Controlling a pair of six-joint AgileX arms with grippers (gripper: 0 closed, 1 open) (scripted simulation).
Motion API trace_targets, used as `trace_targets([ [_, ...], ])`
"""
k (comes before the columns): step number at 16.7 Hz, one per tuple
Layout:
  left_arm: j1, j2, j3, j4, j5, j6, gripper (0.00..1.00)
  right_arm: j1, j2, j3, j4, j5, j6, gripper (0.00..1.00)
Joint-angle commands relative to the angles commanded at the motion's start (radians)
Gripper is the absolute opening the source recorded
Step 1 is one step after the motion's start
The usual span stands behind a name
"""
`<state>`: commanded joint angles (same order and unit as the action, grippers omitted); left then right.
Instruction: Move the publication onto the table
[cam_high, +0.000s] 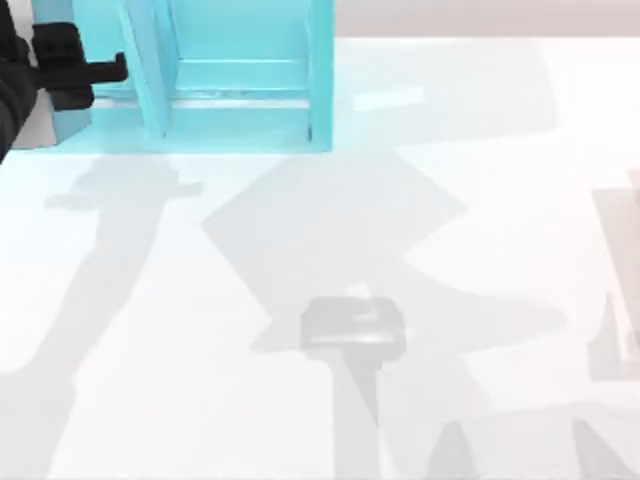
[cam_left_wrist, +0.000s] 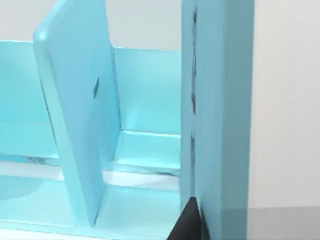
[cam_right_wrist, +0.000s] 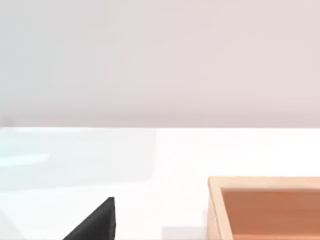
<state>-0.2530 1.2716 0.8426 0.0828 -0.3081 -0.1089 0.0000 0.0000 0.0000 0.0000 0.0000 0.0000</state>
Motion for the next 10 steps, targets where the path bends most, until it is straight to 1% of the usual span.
trace_targets([
  [5, -0.151, 0.165, 0.175, -0.241, -0.151, -0.532, 0.0, 0.0, 0.0, 0.0, 0.0, 0.0, 0.0, 1.0],
  [10, -0.345, 0.369, 0.387, -0.525, -0.324, -1.156, 0.0, 0.0, 0.0, 0.0, 0.0, 0.0, 0.0, 1.0],
])
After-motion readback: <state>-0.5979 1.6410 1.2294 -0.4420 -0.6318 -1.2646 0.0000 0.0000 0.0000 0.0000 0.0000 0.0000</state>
